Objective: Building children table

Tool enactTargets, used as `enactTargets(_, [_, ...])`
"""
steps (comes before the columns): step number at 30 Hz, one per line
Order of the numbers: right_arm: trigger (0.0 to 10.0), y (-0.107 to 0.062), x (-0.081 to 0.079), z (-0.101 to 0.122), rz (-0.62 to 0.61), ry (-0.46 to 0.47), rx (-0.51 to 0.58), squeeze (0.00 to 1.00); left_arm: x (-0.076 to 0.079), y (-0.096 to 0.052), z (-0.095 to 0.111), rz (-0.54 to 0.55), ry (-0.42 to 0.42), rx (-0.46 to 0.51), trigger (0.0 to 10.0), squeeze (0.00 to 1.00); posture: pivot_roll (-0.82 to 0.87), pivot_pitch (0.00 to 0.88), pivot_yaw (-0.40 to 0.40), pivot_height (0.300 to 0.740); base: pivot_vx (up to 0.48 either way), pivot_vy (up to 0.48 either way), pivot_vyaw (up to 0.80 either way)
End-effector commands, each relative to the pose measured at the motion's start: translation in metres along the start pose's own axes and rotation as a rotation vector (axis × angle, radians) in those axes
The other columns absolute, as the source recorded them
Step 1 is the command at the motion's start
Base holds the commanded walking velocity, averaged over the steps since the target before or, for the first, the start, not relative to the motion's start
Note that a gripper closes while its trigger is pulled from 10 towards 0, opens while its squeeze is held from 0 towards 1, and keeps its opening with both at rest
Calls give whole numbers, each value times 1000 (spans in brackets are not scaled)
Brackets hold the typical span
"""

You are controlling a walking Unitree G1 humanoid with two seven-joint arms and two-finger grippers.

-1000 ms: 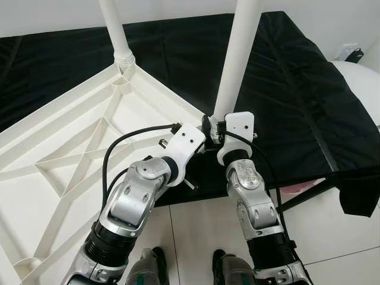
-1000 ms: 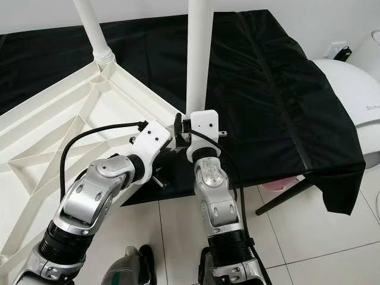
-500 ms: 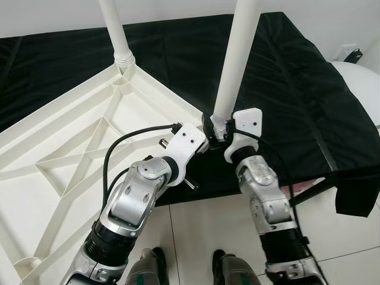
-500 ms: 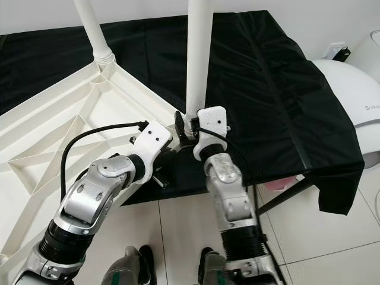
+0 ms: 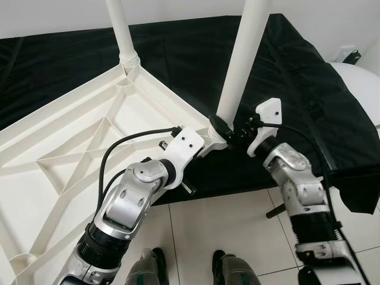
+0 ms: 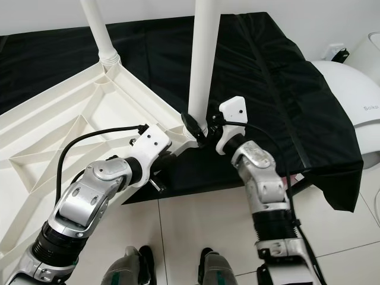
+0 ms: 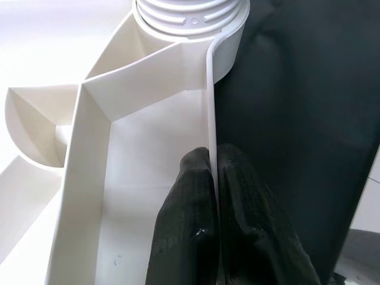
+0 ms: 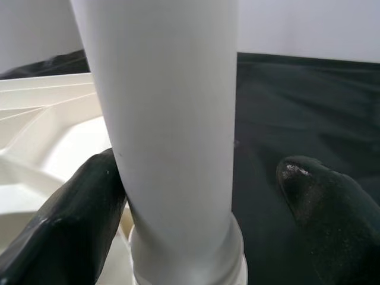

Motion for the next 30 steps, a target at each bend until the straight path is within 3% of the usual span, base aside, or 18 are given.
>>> enactTargets(1, [10000, -4, 8, -3, 24, 28, -13, 0, -8, -5, -6, 21, -3, -18, 10000, 0, -115, 213, 13, 740, 0, 0, 0])
enactTargets(16, [10000, 1, -4, -1, 322, 31, -54, 0, -18, -6, -3, 29, 29, -17, 10000, 0, -106, 223, 16, 740, 0, 0, 0])
enactTargets(30, [10000, 4, -8, -1, 449, 29, -73, 0, -19, -5, 0, 24, 32, -11, 10000, 0, -104, 226, 14, 740, 0, 0, 0])
Point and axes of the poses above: a point about 5 cm out from each wrist's last joint towards the gripper, its own y axis pointing out of the wrist towards the gripper, its own z axis along the axis of the wrist's last joint, x = y × z, the point moved 5 cm from there along y, pointing out of the wrist towards the gripper, and after that the axes turned 4 degrees about -y, right-handed, at the moved point
